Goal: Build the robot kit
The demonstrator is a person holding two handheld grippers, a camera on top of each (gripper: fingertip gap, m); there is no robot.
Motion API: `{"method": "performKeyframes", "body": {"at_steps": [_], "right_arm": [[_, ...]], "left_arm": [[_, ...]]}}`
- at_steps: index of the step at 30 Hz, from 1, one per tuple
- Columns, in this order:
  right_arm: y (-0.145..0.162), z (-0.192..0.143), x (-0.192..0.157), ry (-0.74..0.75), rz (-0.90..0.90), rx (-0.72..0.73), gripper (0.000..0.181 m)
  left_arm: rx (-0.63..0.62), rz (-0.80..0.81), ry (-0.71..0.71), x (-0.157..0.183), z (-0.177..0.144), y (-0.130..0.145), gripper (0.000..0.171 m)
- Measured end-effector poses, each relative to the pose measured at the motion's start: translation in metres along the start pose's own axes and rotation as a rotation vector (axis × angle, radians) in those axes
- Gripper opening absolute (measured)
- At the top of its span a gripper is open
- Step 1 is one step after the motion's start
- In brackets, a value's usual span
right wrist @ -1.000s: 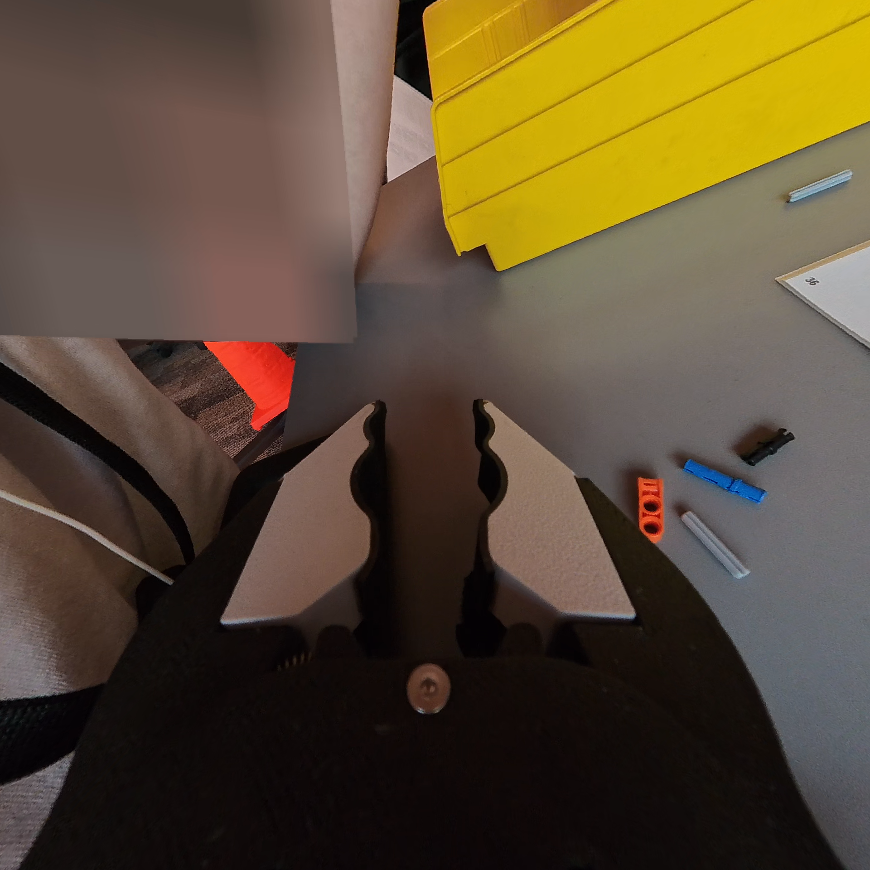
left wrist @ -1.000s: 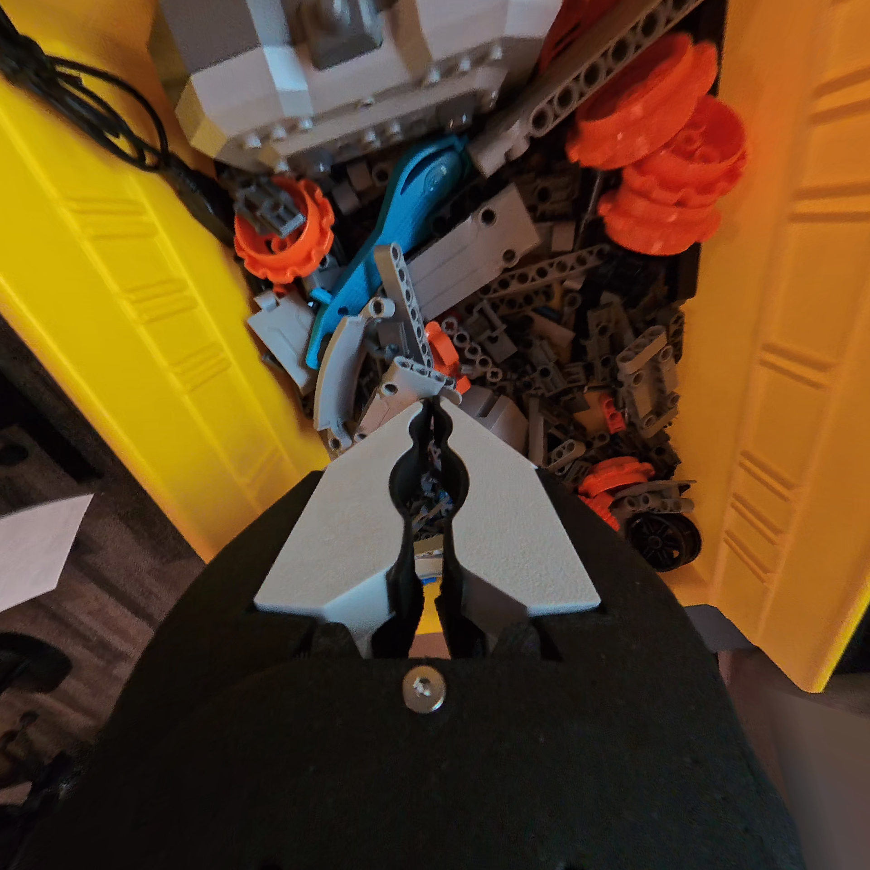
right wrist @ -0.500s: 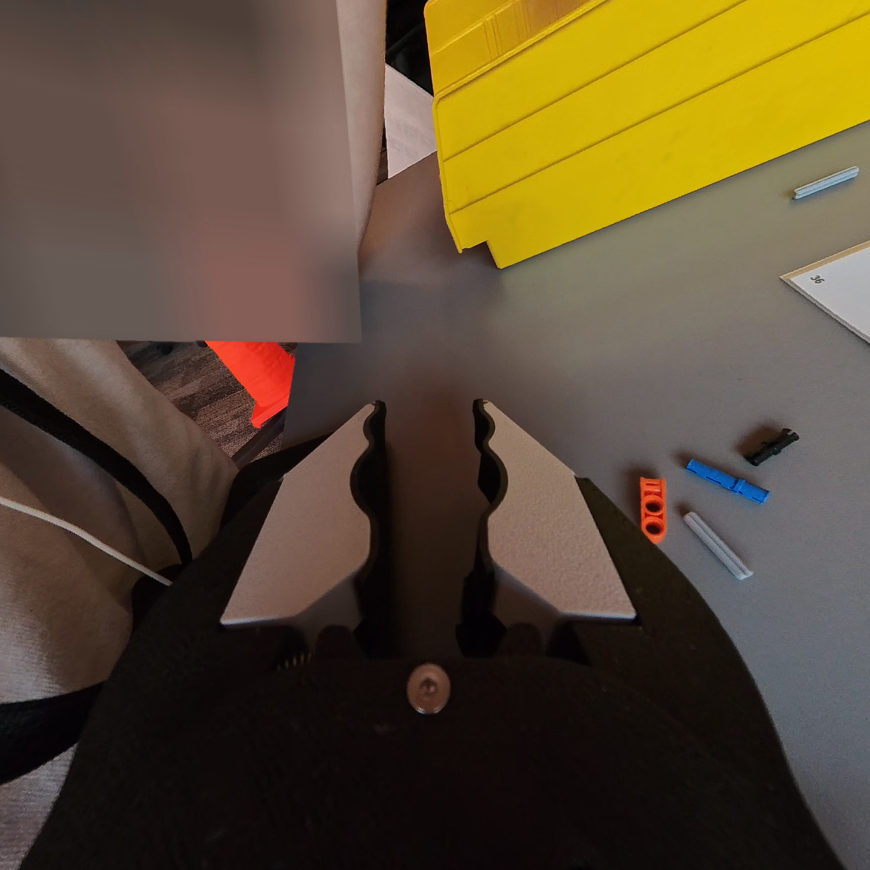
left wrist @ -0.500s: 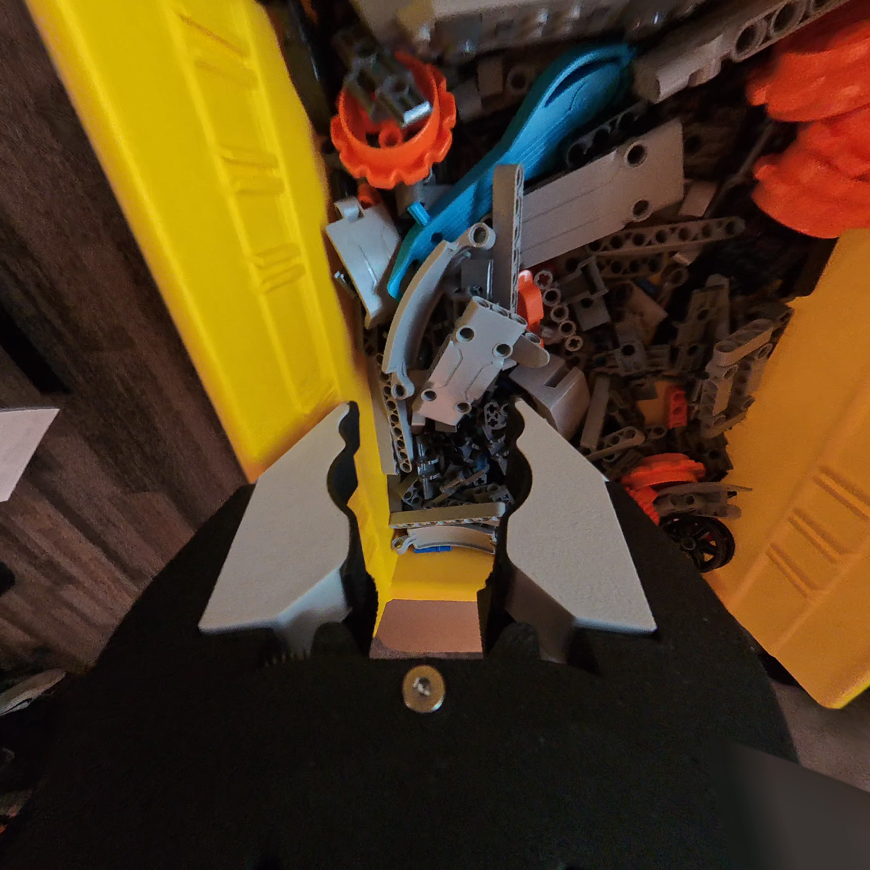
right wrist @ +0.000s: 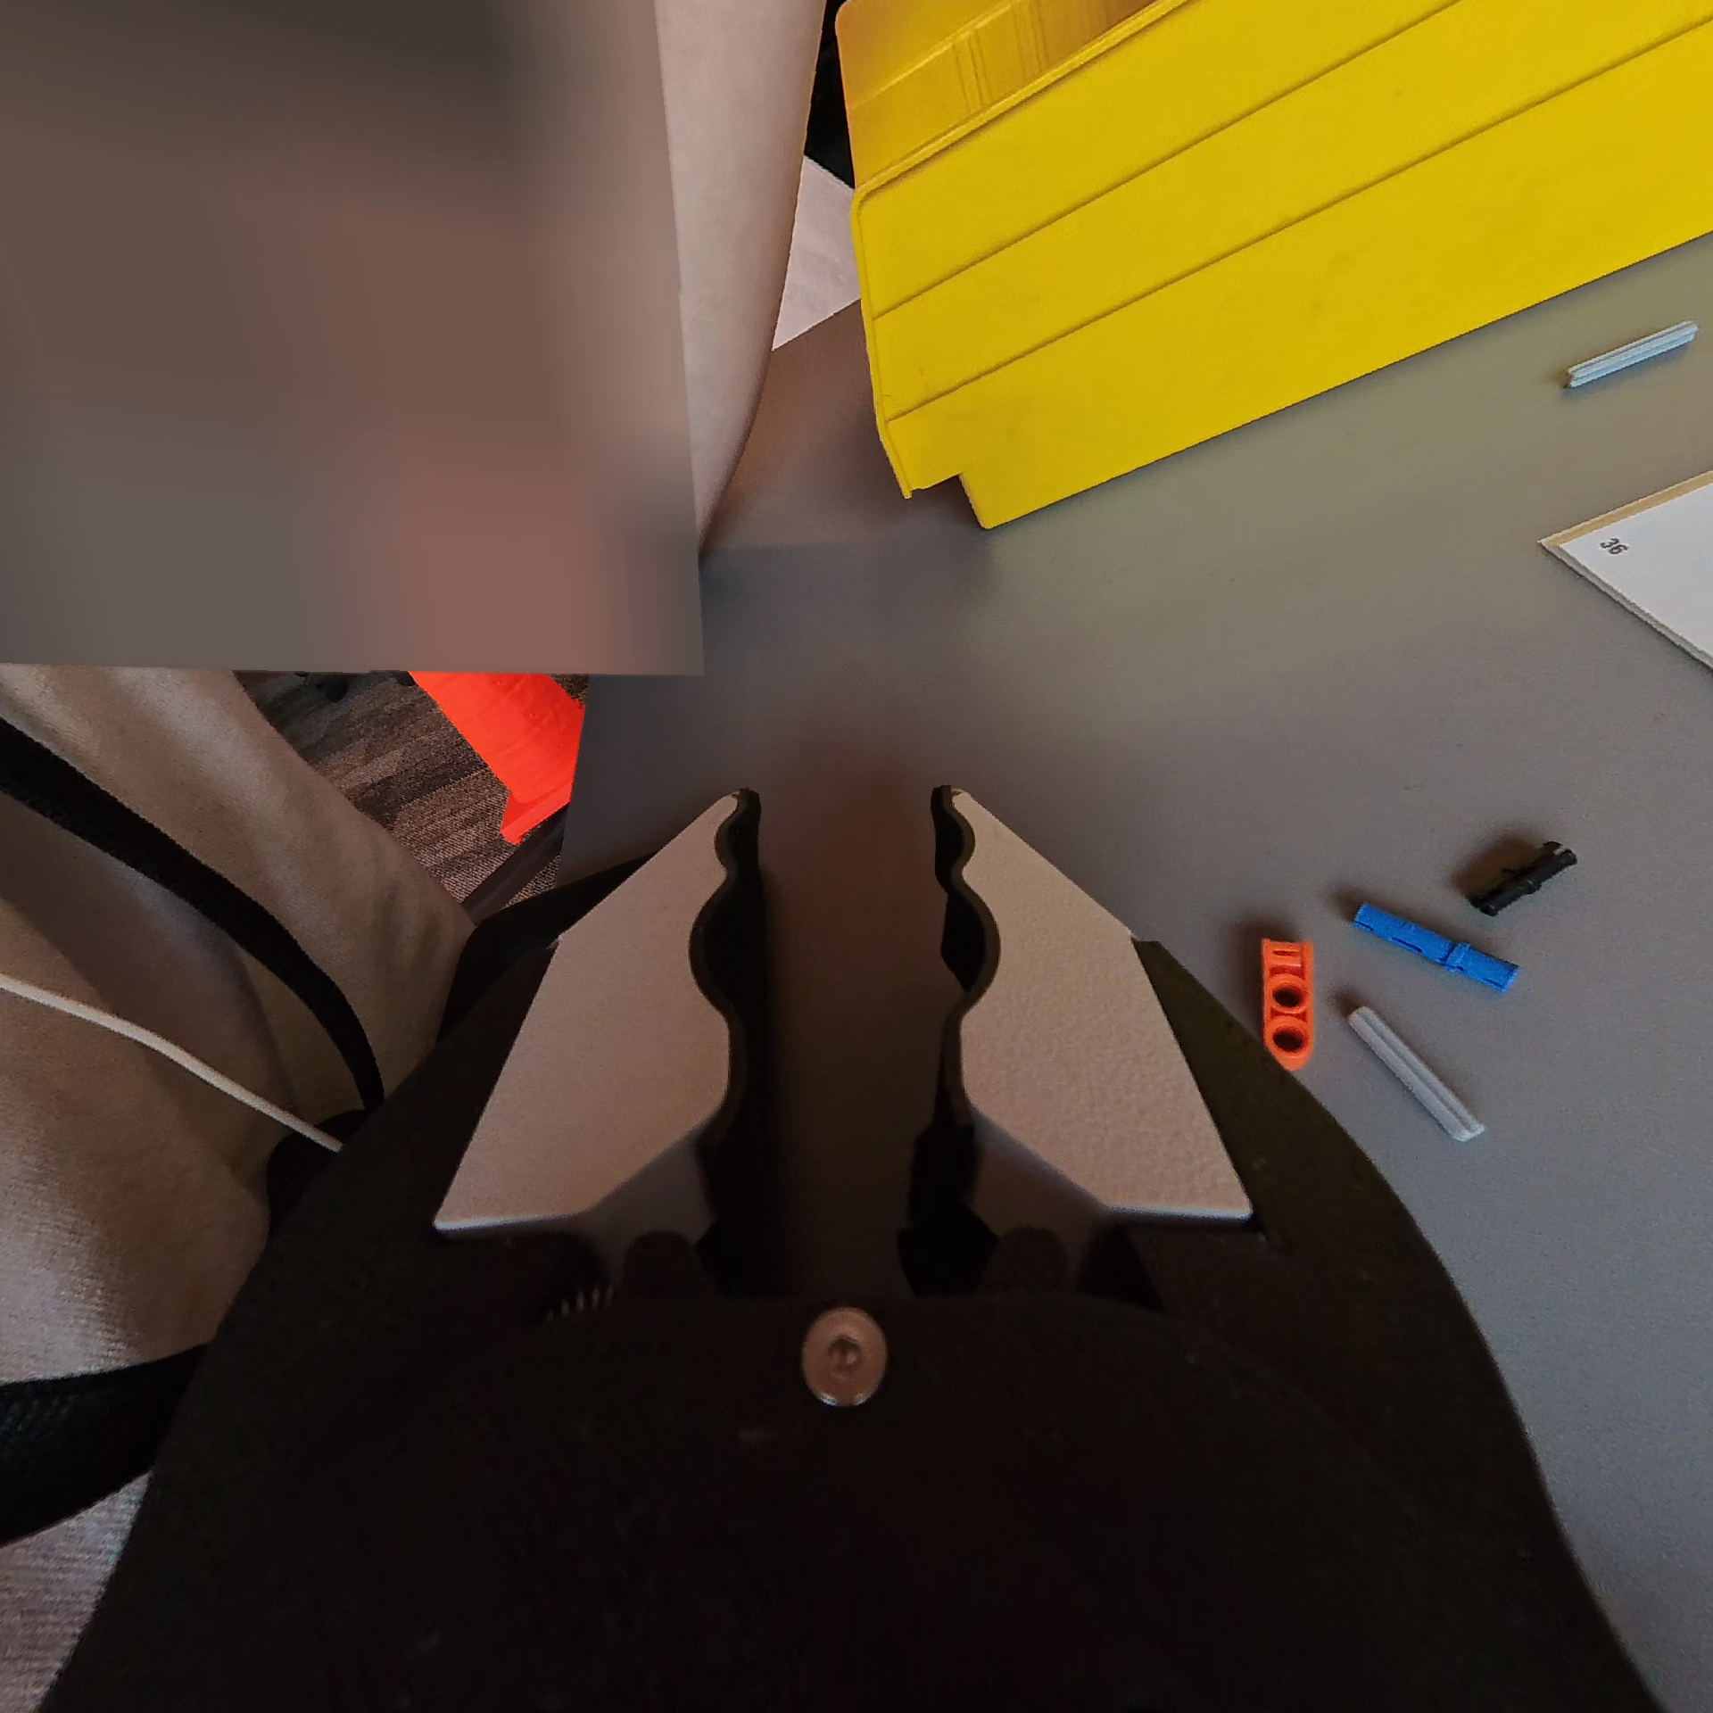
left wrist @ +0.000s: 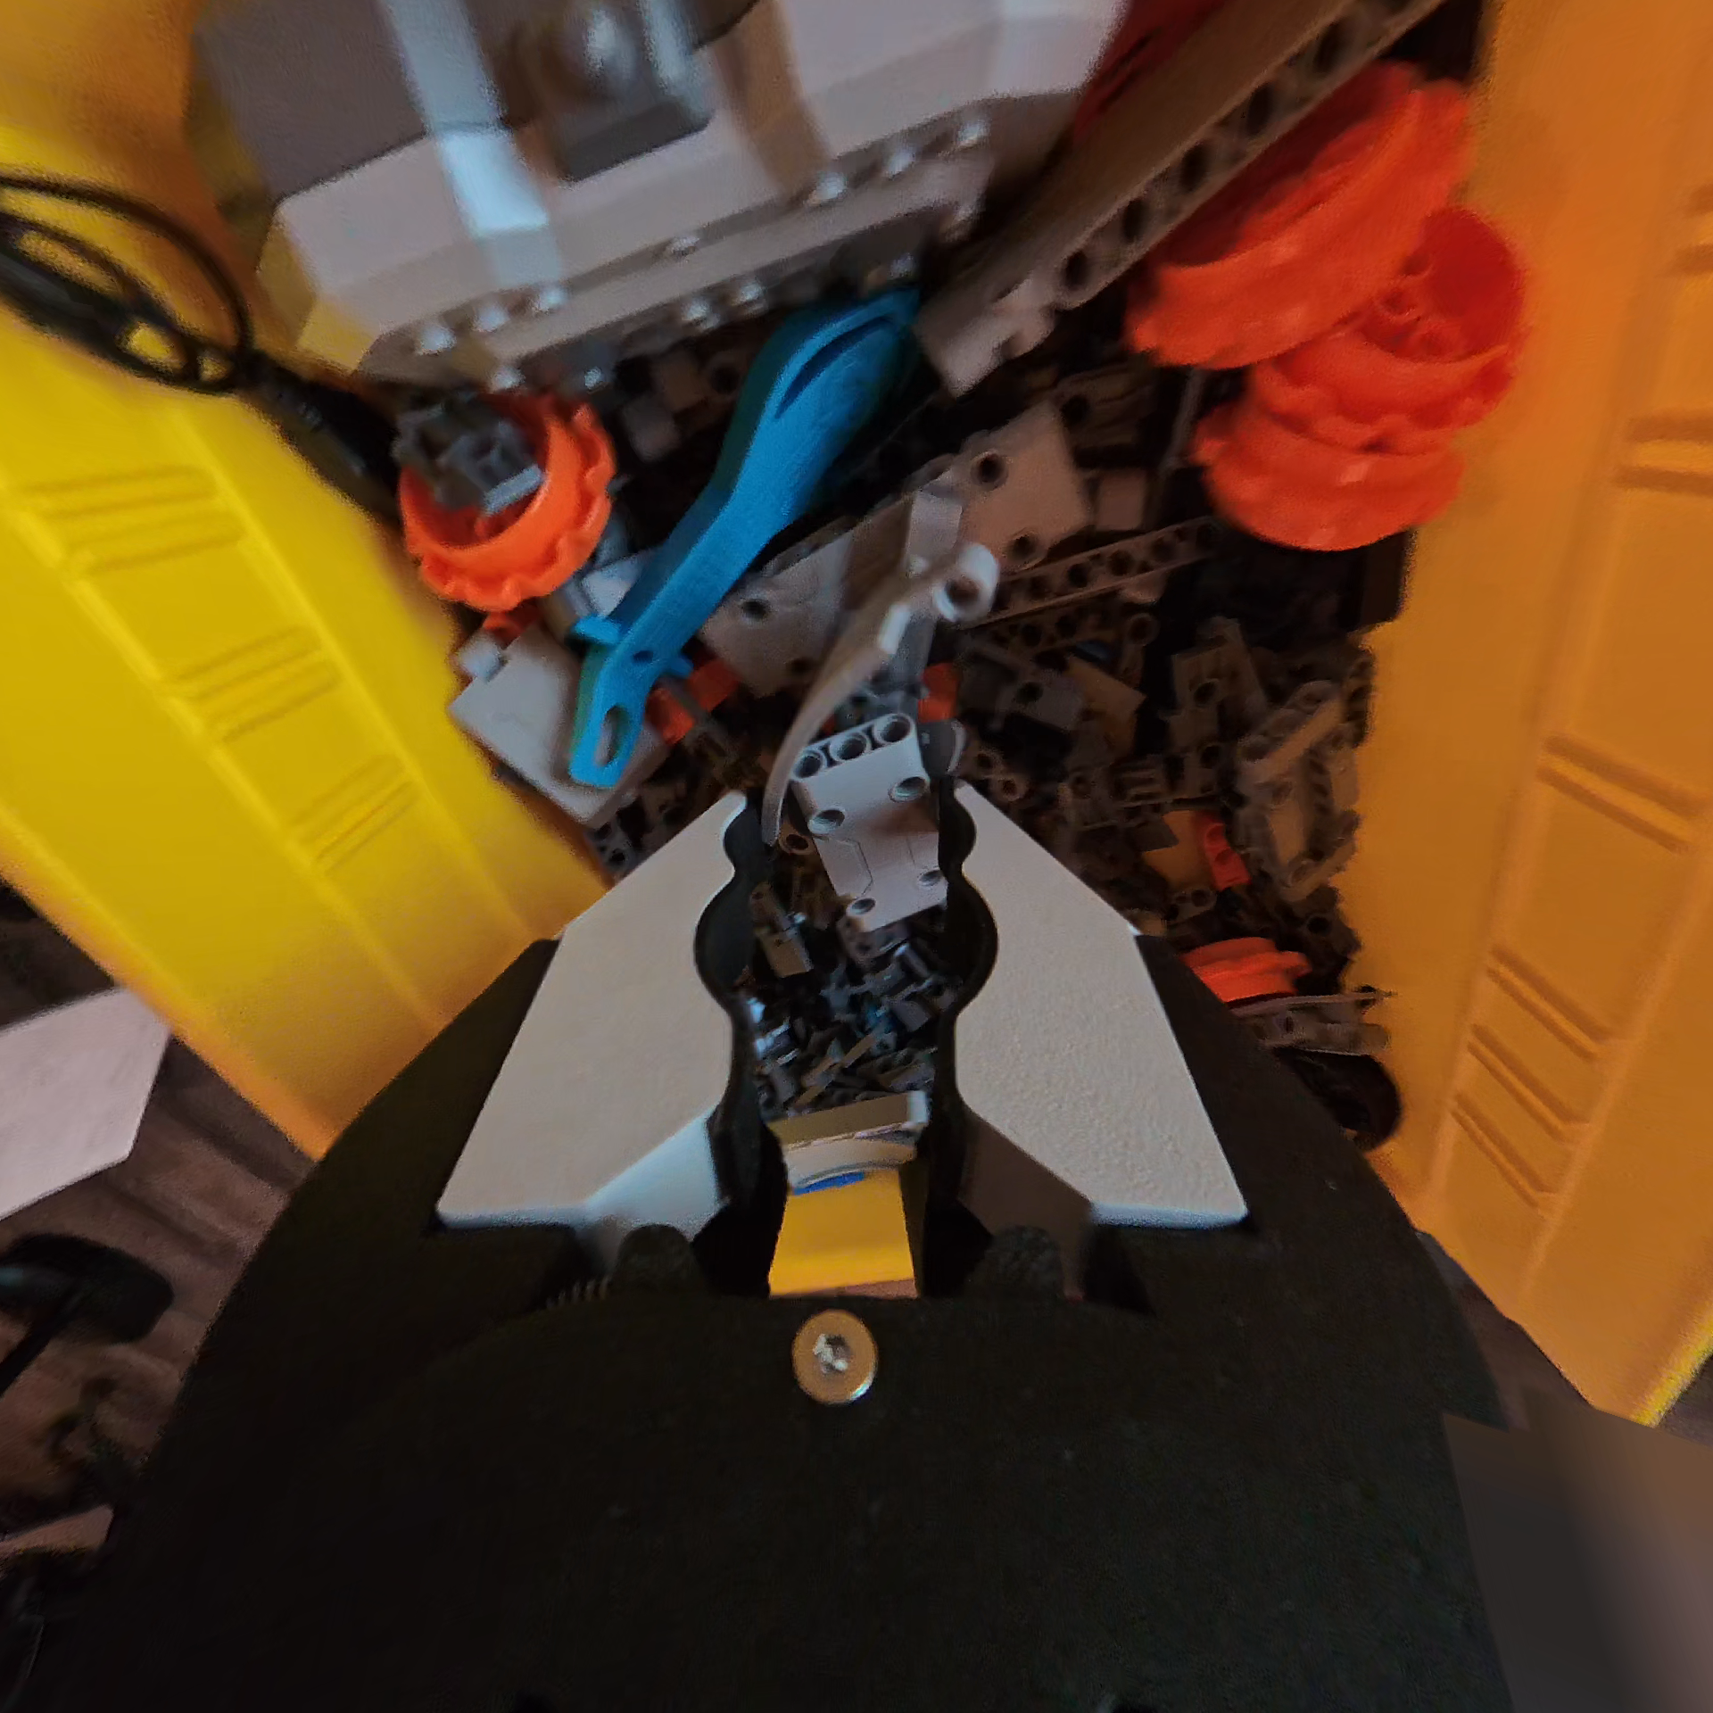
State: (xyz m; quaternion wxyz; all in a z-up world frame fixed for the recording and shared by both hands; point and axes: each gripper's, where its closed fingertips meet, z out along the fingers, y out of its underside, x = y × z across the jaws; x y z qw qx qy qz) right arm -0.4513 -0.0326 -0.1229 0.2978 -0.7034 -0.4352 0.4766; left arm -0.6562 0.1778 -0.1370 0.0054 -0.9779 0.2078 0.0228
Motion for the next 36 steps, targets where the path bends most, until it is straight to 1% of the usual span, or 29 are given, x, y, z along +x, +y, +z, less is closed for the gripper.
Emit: {"method": "performKeyframes", "body": {"at_steps": [1, 4, 6, 7, 8, 9, 11, 13, 14, 16, 18, 20, 24, 27, 29, 33, 34, 36], "right_arm": [[0.000, 0.000, 0.000, 0.000, -0.001, 0.000, 0.038], [0.000, 0.000, 0.000, 0.000, -0.001, -0.002, 0.038], [0.000, 0.000, 0.000, -0.001, 0.000, -0.002, 0.038], [0.000, 0.000, 0.000, -0.001, 0.001, -0.002, 0.038], [0.000, 0.000, 0.000, -0.001, 0.002, -0.003, 0.038], [0.000, 0.000, 0.000, -0.002, 0.003, -0.003, 0.038], [0.000, 0.000, 0.000, -0.002, 0.001, -0.003, 0.038], [0.001, 0.000, 0.000, -0.003, 0.000, -0.004, 0.038], [0.001, 0.000, 0.000, -0.004, 0.001, -0.005, 0.038], [0.001, 0.000, 0.000, -0.004, 0.002, -0.004, 0.038], [0.001, 0.000, 0.000, -0.004, 0.003, -0.005, 0.038], [0.001, 0.000, 0.000, -0.004, 0.004, -0.007, 0.038], [0.001, 0.000, 0.000, -0.006, 0.008, -0.006, 0.038], [0.001, 0.000, 0.000, -0.007, 0.007, -0.006, 0.038], [0.001, 0.000, 0.000, -0.007, 0.007, -0.005, 0.038], [0.001, 0.000, 0.000, -0.008, 0.008, -0.004, 0.038], [0.001, 0.000, 0.000, -0.008, 0.009, -0.004, 0.038], [0.001, 0.000, 0.000, -0.009, 0.010, -0.004, 0.038]], "left_arm": [[0.024, 0.017, 0.018, 0.005, -0.002, -0.005, 0.028], [0.116, 0.051, 0.088, 0.024, -0.013, -0.022, 0.027], [0.175, 0.109, 0.110, 0.037, -0.020, -0.034, 0.028], [0.203, 0.147, 0.112, 0.043, -0.023, -0.040, 0.033], [0.221, 0.176, 0.116, 0.048, -0.025, -0.043, 0.042], [0.223, 0.189, 0.123, 0.052, -0.026, -0.042, 0.044], [0.192, 0.166, 0.101, 0.045, -0.026, -0.034, 0.048], [0.137, 0.086, 0.007, 0.019, -0.023, -0.019, 0.048], [0.093, 0.033, -0.029, 0.006, -0.020, -0.008, 0.051], [-0.013, -0.049, -0.044, -0.010, -0.009, 0.015, 0.056], [-0.089, -0.083, -0.020, -0.015, 0.002, 0.029, 0.061], [-0.155, -0.112, -0.030, -0.020, 0.013, 0.037, 0.063], [-0.199, -0.087, -0.068, -0.019, 0.018, 0.042, 0.067], [-0.241, -0.048, -0.119, -0.019, 0.019, 0.046, 0.064], [-0.257, -0.032, -0.143, -0.022, 0.019, 0.046, 0.058], [-0.232, -0.061, -0.132, -0.028, 0.017, 0.044, 0.048], [-0.224, -0.072, -0.121, -0.029, 0.016, 0.045, 0.042], [-0.206, -0.088, -0.119, -0.034, 0.013, 0.047, 0.016]]}}
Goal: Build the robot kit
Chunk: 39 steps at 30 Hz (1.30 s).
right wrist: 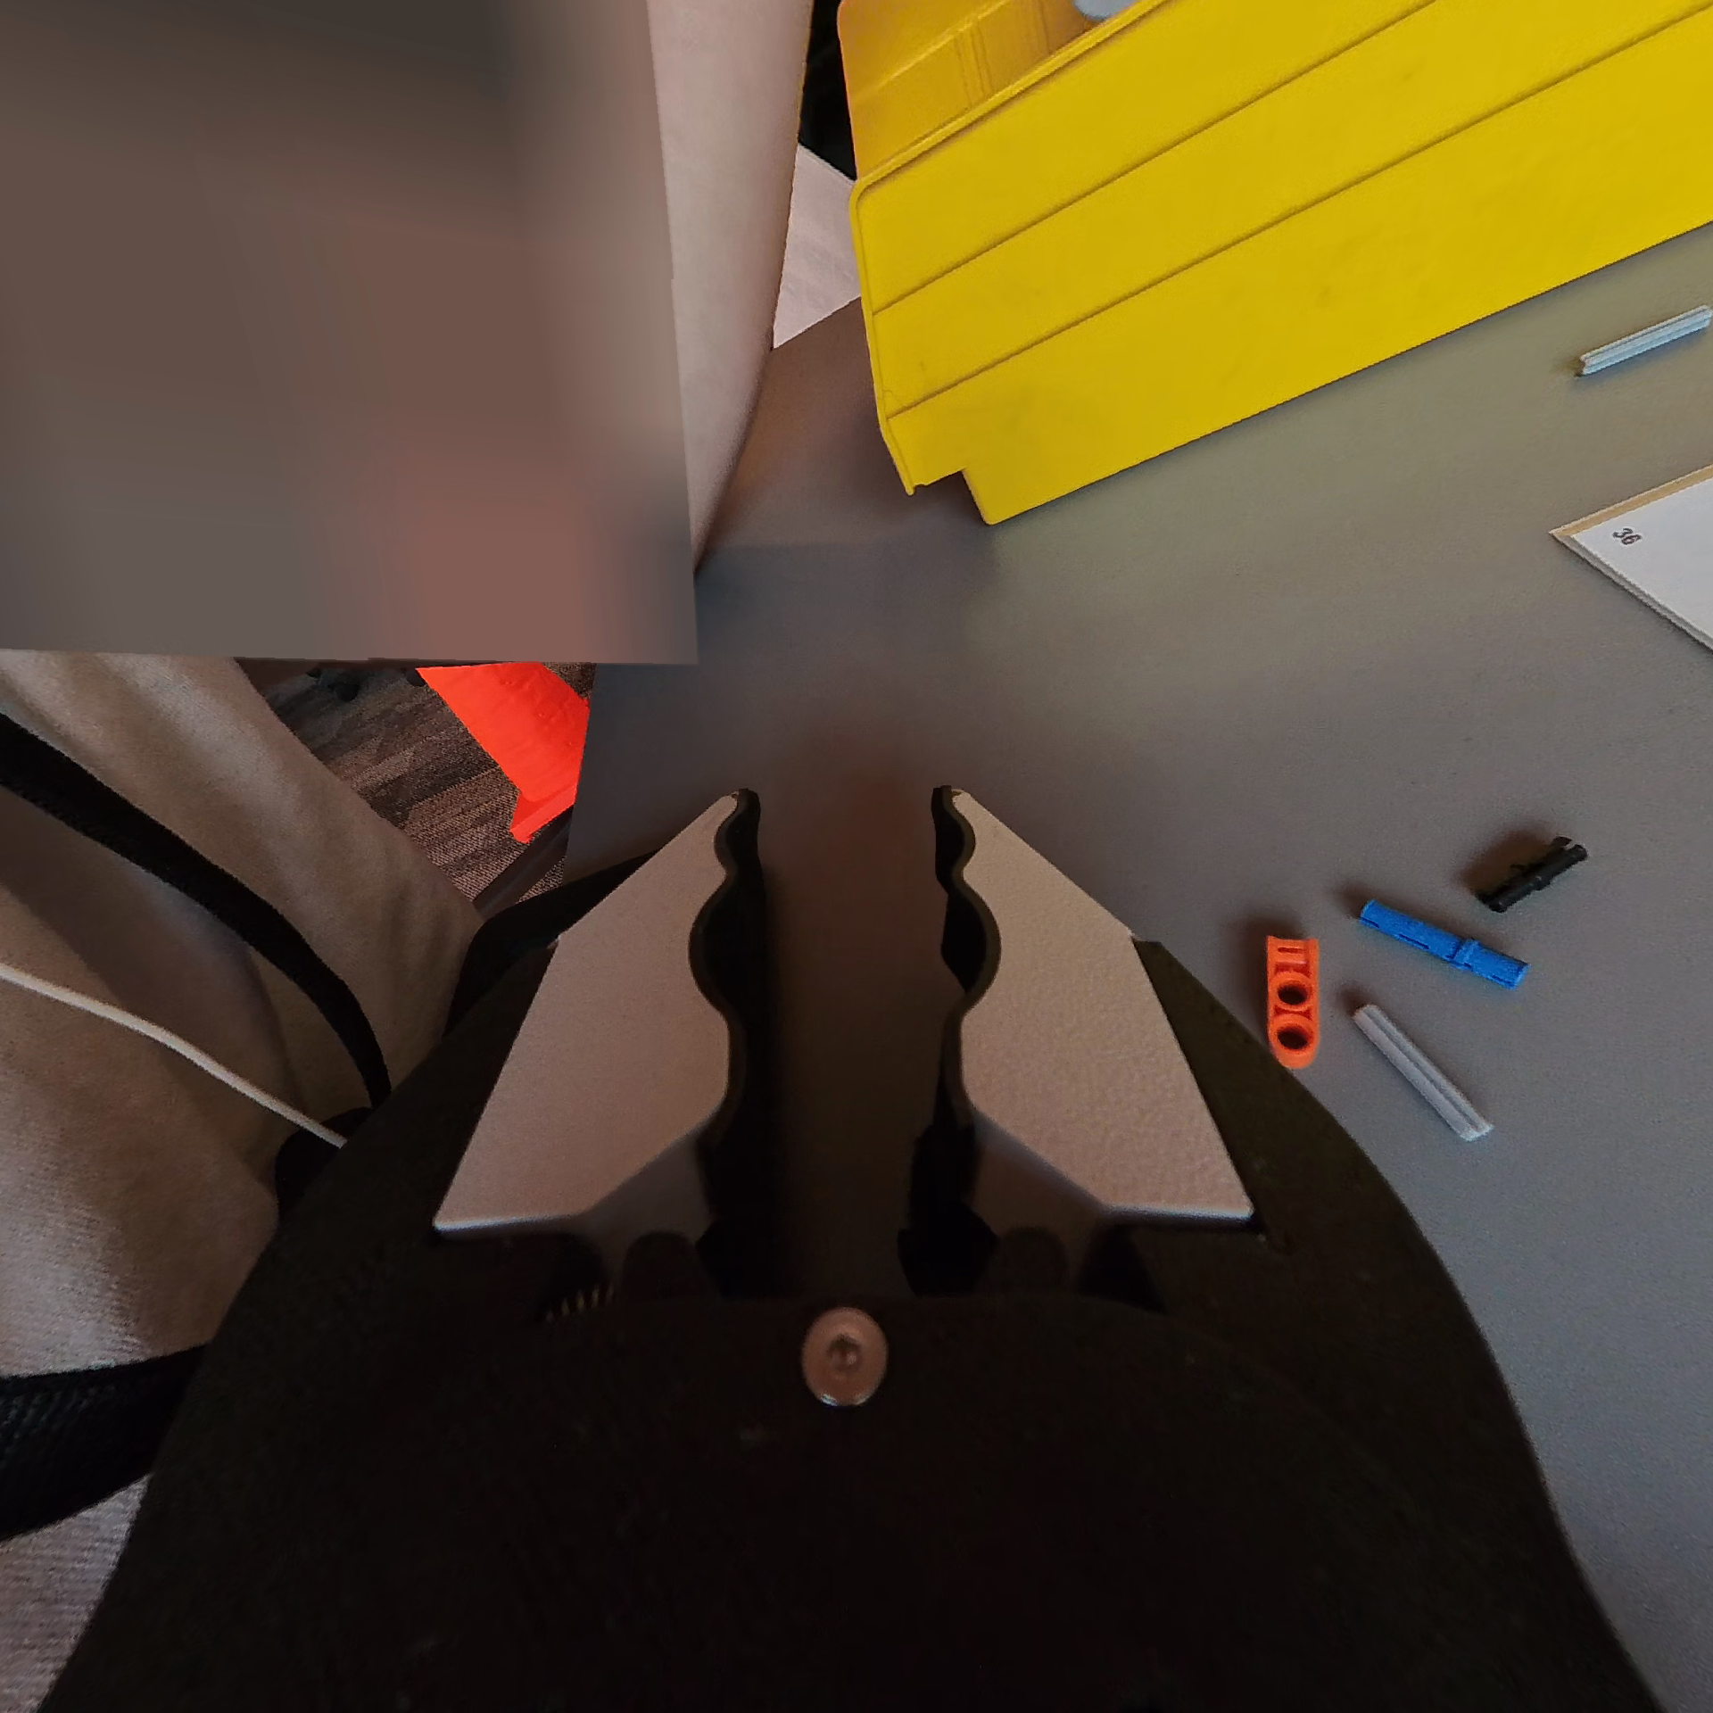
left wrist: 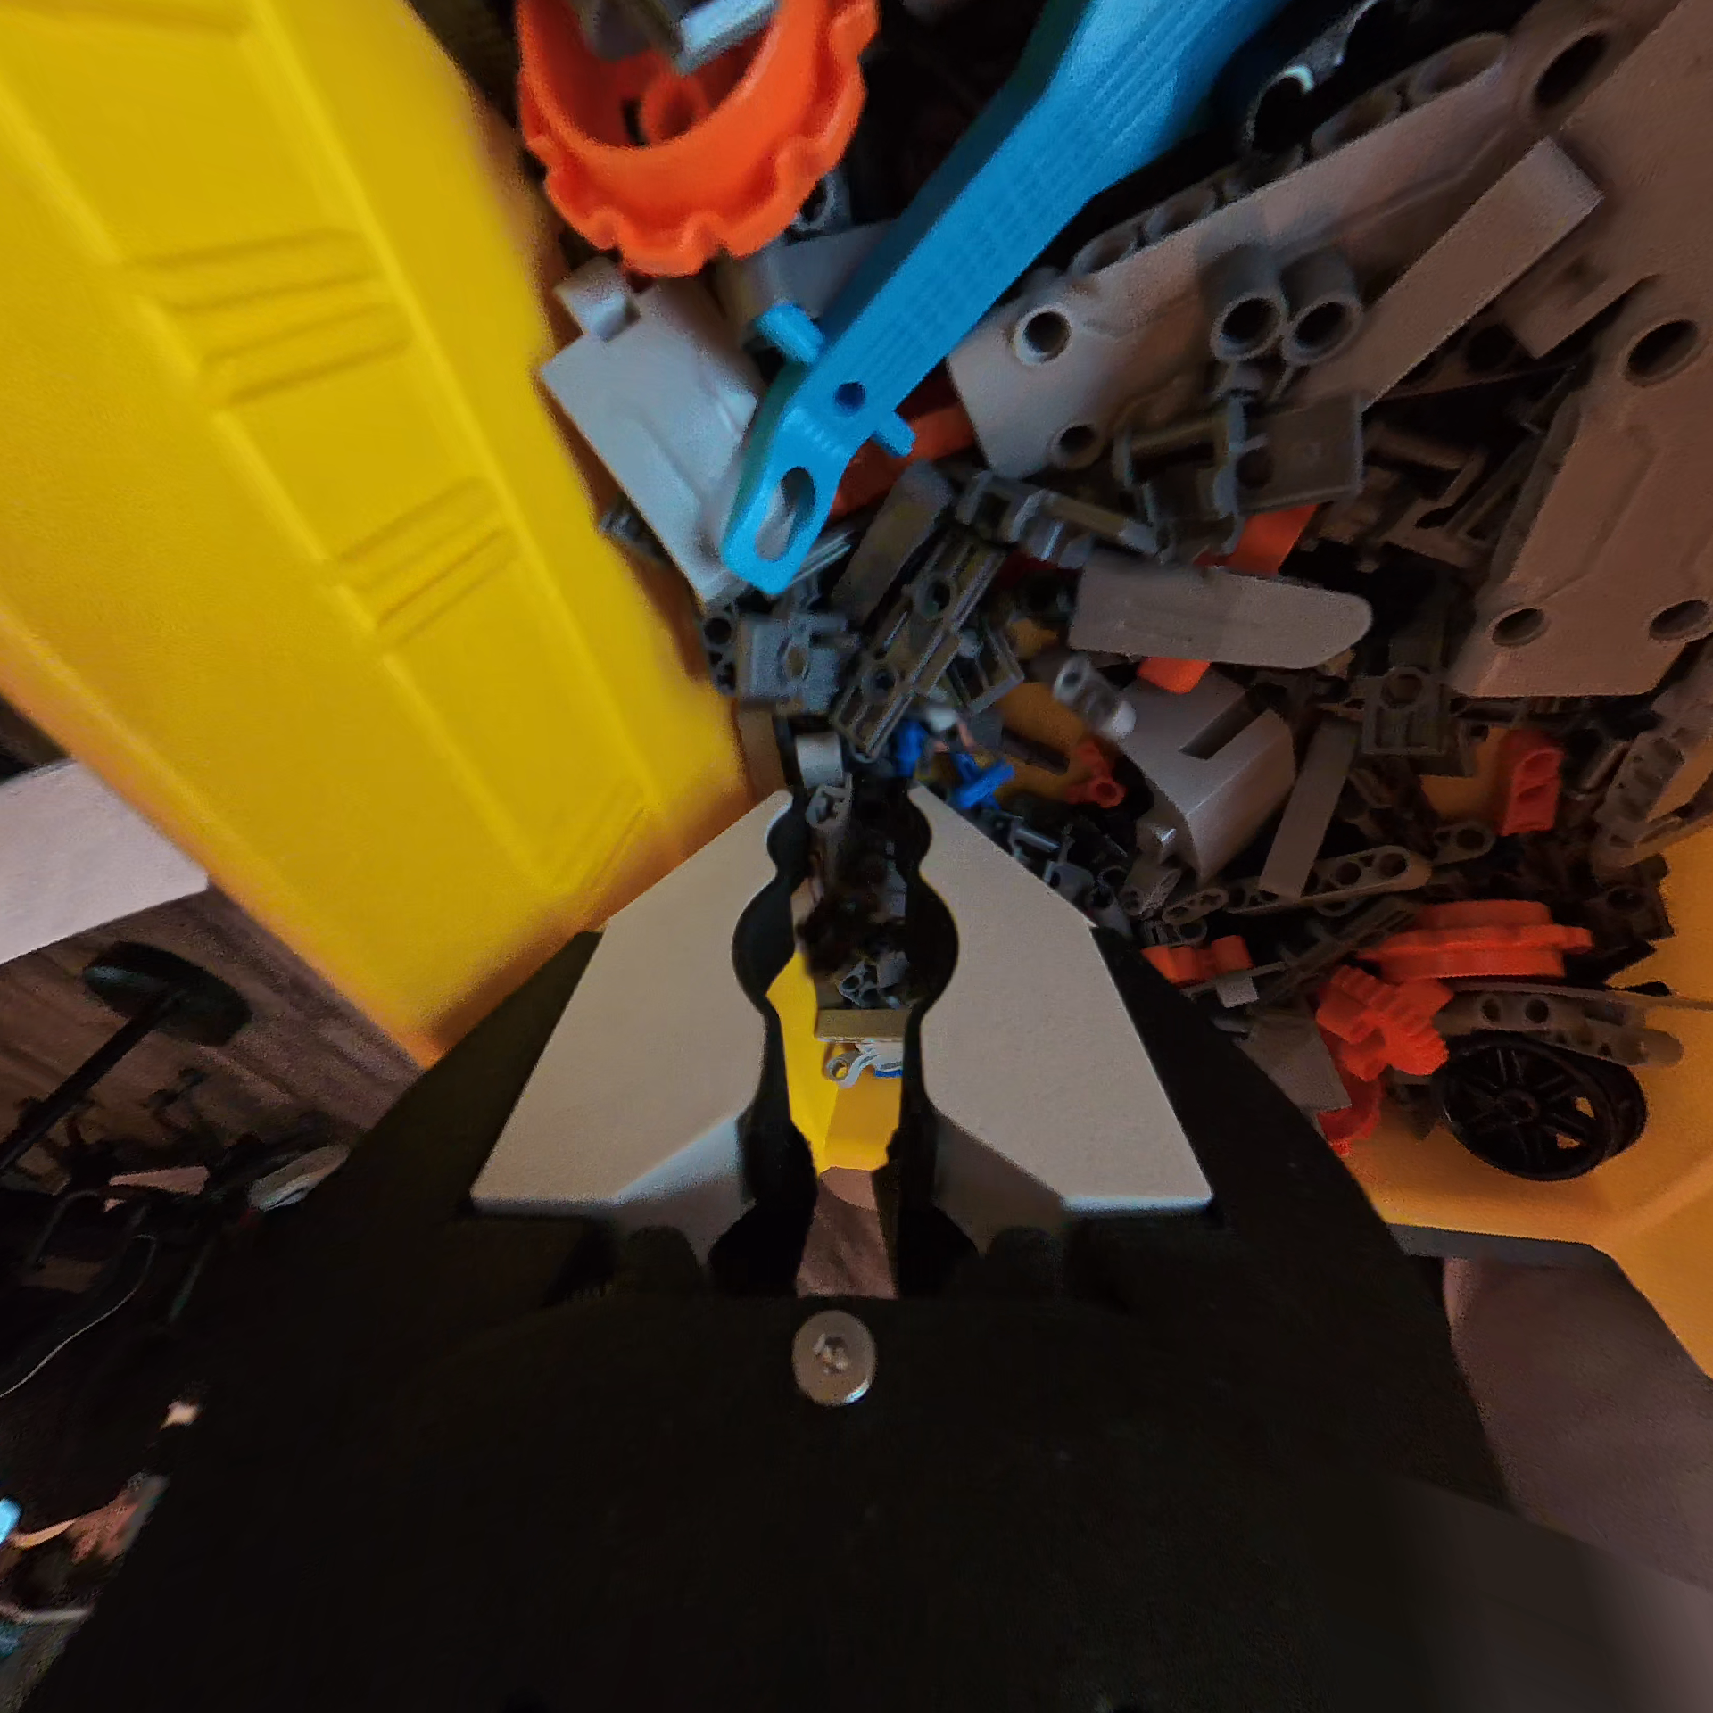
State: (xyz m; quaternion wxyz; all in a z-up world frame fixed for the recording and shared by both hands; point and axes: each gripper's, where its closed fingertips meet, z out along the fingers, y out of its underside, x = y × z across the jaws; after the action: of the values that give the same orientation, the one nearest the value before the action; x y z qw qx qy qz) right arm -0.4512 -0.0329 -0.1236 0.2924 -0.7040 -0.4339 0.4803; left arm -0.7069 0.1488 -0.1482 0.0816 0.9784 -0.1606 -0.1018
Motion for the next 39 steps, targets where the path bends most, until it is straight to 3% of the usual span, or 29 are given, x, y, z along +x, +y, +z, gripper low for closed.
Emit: {"method": "performKeyframes", "body": {"at_steps": [11, 16, 25, 26, 27, 30, 33, 39], "right_arm": [[0.000, 0.000, 0.000, -0.004, 0.009, 0.001, 0.038], [0.000, 0.000, 0.000, -0.004, 0.008, -0.001, 0.038], [0.000, 0.000, 0.000, -0.005, 0.008, -0.001, 0.038], [0.000, 0.000, 0.000, -0.005, 0.008, -0.001, 0.038], [0.000, 0.000, 0.000, -0.005, 0.009, -0.001, 0.038], [0.000, 0.000, 0.000, -0.005, 0.007, 0.000, 0.038], [0.000, 0.000, 0.000, -0.007, 0.008, 0.001, 0.038], [0.000, 0.000, 0.000, -0.007, 0.011, 0.000, 0.038]], "left_arm": [[0.174, -0.046, 0.054, -0.004, -0.029, -0.006, 0.015], [0.266, 0.025, 0.080, 0.015, -0.047, -0.018, 0.015], [0.507, 0.172, 0.263, 0.066, -0.088, -0.052, 0.016], [0.544, 0.176, 0.304, 0.073, -0.095, -0.058, 0.016], [0.565, 0.168, 0.342, 0.078, -0.099, -0.062, 0.029], [0.502, 0.104, 0.322, 0.067, -0.087, -0.056, 0.054], [0.456, 0.013, 0.279, 0.043, -0.076, -0.046, 0.053], [0.211, -0.095, 0.181, 0.012, -0.034, -0.010, 0.046]]}}
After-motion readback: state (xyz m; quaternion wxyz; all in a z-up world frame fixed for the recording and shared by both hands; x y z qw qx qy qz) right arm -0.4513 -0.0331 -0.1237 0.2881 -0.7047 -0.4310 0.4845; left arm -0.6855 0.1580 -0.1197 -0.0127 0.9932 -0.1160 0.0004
